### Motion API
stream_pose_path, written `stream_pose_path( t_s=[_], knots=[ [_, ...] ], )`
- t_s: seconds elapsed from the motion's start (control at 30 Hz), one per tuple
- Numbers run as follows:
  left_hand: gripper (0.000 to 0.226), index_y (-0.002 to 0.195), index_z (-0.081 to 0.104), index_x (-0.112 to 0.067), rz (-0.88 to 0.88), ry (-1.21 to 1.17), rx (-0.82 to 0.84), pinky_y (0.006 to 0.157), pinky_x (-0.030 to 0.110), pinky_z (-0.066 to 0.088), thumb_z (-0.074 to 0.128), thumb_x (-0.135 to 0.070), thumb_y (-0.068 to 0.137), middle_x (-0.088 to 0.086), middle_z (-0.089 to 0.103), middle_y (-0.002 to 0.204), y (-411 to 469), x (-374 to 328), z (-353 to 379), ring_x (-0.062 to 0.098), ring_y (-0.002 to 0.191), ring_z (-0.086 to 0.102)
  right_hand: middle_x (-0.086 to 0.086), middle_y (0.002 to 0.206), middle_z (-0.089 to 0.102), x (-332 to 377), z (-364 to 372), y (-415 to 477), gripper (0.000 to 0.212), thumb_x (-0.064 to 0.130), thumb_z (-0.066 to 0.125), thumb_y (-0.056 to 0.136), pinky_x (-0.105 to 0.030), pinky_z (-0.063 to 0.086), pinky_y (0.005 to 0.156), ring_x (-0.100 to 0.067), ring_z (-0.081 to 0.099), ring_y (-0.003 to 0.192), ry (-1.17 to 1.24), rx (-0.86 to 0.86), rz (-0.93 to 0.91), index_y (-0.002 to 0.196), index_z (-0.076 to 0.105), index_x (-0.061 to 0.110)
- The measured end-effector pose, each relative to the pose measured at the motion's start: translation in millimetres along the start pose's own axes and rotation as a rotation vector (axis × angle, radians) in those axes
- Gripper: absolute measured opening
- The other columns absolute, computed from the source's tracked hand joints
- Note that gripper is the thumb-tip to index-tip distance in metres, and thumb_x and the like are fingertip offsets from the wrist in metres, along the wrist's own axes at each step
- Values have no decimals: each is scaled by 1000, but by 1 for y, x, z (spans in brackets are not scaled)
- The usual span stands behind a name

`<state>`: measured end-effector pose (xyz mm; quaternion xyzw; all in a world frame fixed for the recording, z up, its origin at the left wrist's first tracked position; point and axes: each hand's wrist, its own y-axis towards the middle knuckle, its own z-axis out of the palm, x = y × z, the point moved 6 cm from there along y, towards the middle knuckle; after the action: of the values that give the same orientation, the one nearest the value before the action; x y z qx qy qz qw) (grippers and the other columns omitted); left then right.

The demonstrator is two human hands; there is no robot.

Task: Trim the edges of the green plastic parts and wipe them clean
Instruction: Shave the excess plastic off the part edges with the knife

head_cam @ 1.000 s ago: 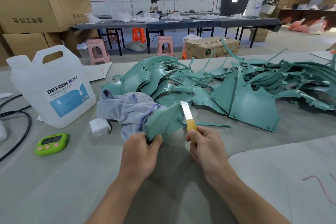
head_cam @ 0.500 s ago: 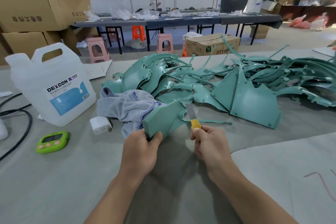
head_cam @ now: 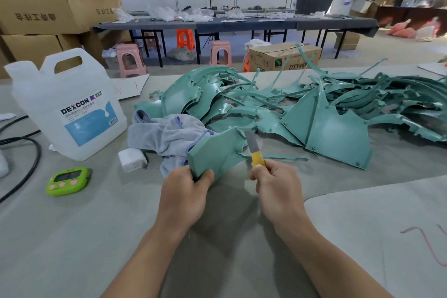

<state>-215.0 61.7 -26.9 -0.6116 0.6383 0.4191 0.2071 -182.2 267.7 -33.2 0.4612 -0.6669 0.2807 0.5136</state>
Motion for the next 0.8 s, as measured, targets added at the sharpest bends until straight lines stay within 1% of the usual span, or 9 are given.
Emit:
stream_pose_path(
  t_s=[0.1, 0.2, 0.3, 0.33, 0.4, 0.47, 0.53, 0.6, 0.8],
  knots=[
    [50, 49, 45, -17, 17, -27, 9, 45, 21, 35, 70, -30, 90, -15, 49, 43, 0, 1, 1, 6, 48, 49, 10, 41, 48, -10, -13, 10, 25, 18, 60, 86, -31, 31, 52, -14, 41, 47, -98, -86, 110, 61, 65, 17],
    [42, 58, 57, -7, -76, -134, 49, 51, 30, 37, 69, -40, 81, -12, 49, 45, 3, 8, 4, 7, 44, 43, 7, 43, 43, -11, -15, 14, 29, 15, 59, 86, -33, 27, 53, -19, 36, 48, 102, -38, 130, 58, 64, 20],
    [6, 81, 76, -18, -273, -485, 120, 65, 37, 55, 74, -23, 81, -8, 75, 75, 3, 16, 10, 15, 67, 70, 3, 47, 40, -5, -14, 10, 36, 12, 54, 93, -30, 22, 46, -15, 28, 44, 328, 9, 84, 60, 65, 19],
    [4, 85, 78, -18, -337, -571, 134, 68, 42, 58, 74, -17, 84, -3, 78, 83, 2, 19, 13, 21, 77, 74, 4, 47, 39, -2, -14, 9, 36, 12, 53, 95, -28, 22, 45, -13, 27, 44, 343, 15, 55, 62, 65, 18],
    [7, 91, 77, -14, -408, -638, 161, 72, 43, 60, 73, -11, 86, 1, 79, 90, 0, 24, 18, 26, 84, 75, 9, 47, 38, 5, -17, 7, 32, 15, 54, 98, -30, 24, 47, -12, 29, 45, 222, -14, -44, 67, 61, 13],
    [11, 95, 76, -11, -449, -665, 180, 74, 39, 59, 73, -10, 85, 1, 79, 92, -1, 27, 22, 23, 83, 76, 8, 48, 39, 11, -22, 5, 31, 21, 54, 99, -33, 26, 51, -10, 29, 48, -56, -83, -176, 70, 52, 10],
    [12, 96, 75, -10, -470, -706, 181, 67, 32, 56, 71, -8, 85, 2, 79, 91, -1, 27, 23, 20, 79, 76, 8, 53, 45, 16, -28, 4, 35, 24, 53, 100, -36, 27, 50, -14, 36, 51, -271, -148, -260, 68, 43, 14],
    [13, 97, 74, -9, -470, -758, 176, 69, 31, 56, 69, -5, 86, 4, 79, 94, -1, 26, 23, 21, 83, 76, 4, 53, 46, 15, -32, 5, 36, 26, 53, 100, -35, 31, 51, -16, 40, 52, -371, -167, -267, 67, 40, 17],
    [14, 101, 73, -6, -489, -829, 161, 86, 41, 57, 66, -2, 89, 8, 79, 98, -3, 22, 23, 25, 91, 75, 4, 57, 53, 7, -13, 2, 34, 31, 51, 99, -34, 36, 53, -16, 50, 58, -564, 63, -239, 67, 46, 23]
  ],
)
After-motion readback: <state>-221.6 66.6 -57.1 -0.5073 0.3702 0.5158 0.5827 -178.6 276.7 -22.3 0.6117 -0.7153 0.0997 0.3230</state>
